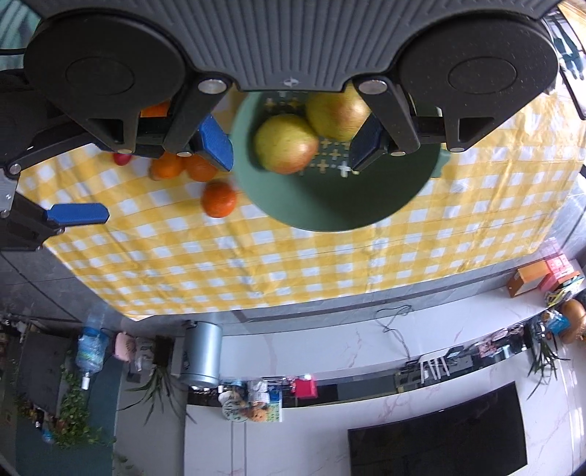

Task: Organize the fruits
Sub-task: 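Lift both tools out of the colander back toward the fruit, then grasp an orange with the left tool while the right tool grasps another orange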

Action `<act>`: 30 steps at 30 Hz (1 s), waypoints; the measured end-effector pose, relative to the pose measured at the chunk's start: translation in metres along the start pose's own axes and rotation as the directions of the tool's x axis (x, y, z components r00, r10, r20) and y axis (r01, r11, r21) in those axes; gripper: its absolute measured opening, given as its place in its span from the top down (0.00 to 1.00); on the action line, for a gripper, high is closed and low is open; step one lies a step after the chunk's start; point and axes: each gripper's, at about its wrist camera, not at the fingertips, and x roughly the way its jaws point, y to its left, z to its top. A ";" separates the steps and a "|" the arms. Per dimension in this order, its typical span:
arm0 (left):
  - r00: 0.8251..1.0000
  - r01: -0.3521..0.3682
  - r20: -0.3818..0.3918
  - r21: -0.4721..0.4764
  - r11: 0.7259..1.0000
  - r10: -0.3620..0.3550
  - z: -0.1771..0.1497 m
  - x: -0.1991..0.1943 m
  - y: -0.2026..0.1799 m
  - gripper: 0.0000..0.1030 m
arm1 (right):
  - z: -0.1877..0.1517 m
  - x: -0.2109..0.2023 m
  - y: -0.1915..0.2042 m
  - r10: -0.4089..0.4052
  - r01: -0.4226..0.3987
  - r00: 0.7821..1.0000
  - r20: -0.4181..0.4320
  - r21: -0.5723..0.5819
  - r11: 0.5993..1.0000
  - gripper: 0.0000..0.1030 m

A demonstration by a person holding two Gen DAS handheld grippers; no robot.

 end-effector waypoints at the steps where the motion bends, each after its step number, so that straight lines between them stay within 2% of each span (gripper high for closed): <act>1: 1.000 0.016 0.006 0.003 1.000 -0.016 -0.001 -0.002 -0.004 0.18 | -0.006 -0.004 -0.003 -0.003 0.003 1.000 0.000 0.019 1.000 0.28; 5: 0.998 0.064 0.025 0.030 0.997 -0.065 -0.008 -0.010 -0.024 0.18 | -0.033 -0.018 -0.019 -0.016 0.016 1.000 -0.005 0.103 0.994 0.21; 12: 0.987 0.155 0.031 0.045 0.987 -0.156 -0.020 -0.011 -0.050 0.23 | -0.070 -0.036 -0.041 -0.044 0.046 0.999 -0.018 0.232 0.972 0.21; 17: 0.981 0.188 0.024 0.065 0.980 -0.190 -0.033 -0.006 -0.066 0.25 | -0.092 -0.040 -0.053 -0.064 0.066 0.998 -0.019 0.311 0.948 0.21; 19: 0.977 0.211 0.013 0.062 0.975 -0.213 -0.038 -0.002 -0.069 0.28 | -0.098 -0.039 -0.055 -0.069 0.072 0.997 -0.020 0.328 0.942 0.22; 23: 0.972 0.234 -0.004 0.026 0.972 -0.234 -0.046 0.007 -0.071 0.29 | -0.104 -0.035 -0.061 -0.060 0.064 0.998 -0.022 0.359 0.931 0.22; 26: 0.974 0.227 -0.012 0.018 0.974 -0.226 -0.051 0.013 -0.071 0.32 | -0.104 -0.028 -0.064 -0.054 0.063 0.998 -0.035 0.369 0.927 0.23; 30: 0.969 0.244 -0.032 -0.011 0.970 -0.244 -0.056 0.021 -0.069 0.41 | -0.105 -0.021 -0.068 -0.039 0.057 0.998 -0.053 0.388 0.920 0.27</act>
